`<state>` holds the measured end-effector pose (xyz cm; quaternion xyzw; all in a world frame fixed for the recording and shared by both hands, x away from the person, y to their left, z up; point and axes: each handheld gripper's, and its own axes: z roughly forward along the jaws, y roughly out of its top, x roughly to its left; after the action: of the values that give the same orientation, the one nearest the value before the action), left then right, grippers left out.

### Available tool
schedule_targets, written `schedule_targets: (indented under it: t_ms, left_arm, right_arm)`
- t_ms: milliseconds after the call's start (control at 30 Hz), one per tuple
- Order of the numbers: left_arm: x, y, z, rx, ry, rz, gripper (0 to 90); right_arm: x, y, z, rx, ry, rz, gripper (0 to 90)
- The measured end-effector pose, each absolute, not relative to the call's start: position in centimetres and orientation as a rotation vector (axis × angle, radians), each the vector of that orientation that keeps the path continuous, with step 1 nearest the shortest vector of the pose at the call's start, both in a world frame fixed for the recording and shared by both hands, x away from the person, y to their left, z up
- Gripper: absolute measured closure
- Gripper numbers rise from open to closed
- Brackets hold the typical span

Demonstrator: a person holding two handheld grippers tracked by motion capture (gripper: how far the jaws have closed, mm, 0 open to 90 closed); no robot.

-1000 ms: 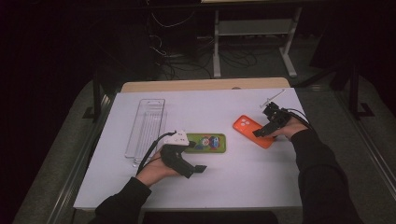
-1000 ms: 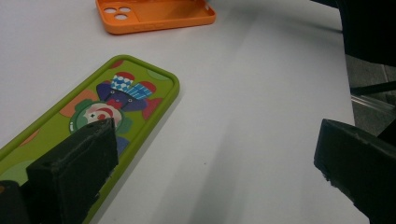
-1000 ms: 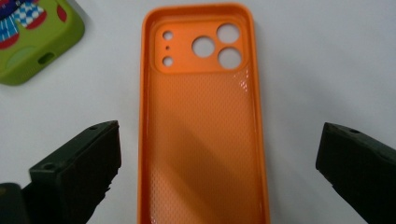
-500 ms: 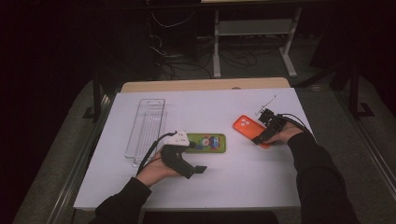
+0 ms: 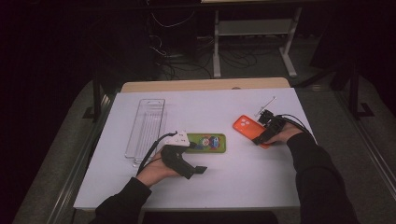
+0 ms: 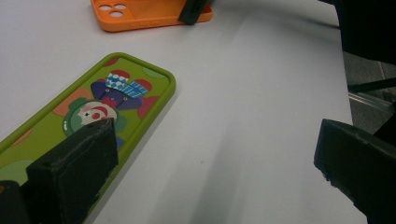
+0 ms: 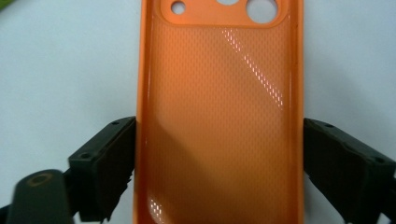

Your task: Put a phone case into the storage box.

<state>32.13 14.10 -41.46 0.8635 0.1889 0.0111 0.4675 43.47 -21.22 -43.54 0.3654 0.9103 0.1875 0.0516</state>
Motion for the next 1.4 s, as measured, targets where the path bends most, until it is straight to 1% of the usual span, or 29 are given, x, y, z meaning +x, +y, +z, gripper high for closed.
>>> schedule_targets:
  t_ms: [367, 600, 833, 1167, 1400]
  left_arm:
    - [32.1, 14.1, -41.5, 2.118, 0.465, 0.027, 0.0]
    - [32.1, 14.2, -41.5, 2.117, 0.47, 0.026, 0.0]
    - [32.2, 14.2, -41.5, 2.118, 0.467, 0.029, 0.0]
    - [32.2, 14.2, -41.5, 2.126, 0.475, 0.035, 0.0]
    - [32.2, 14.2, -41.4, 2.124, 0.479, 0.031, 0.0]
  right_arm:
    - [43.3, -21.1, -43.5, 1.083, 2.767, 0.549, 14.5]
    - [43.1, -21.3, -43.7, 1.073, 2.761, 0.581, 12.9]
    - [43.1, -21.3, -43.6, 1.069, 2.757, 0.583, 15.2]
    - [43.0, -21.4, -43.5, 1.057, 2.754, 0.603, 15.7]
    - [42.9, -21.8, -42.3, 1.06, 2.728, 0.698, 15.7]
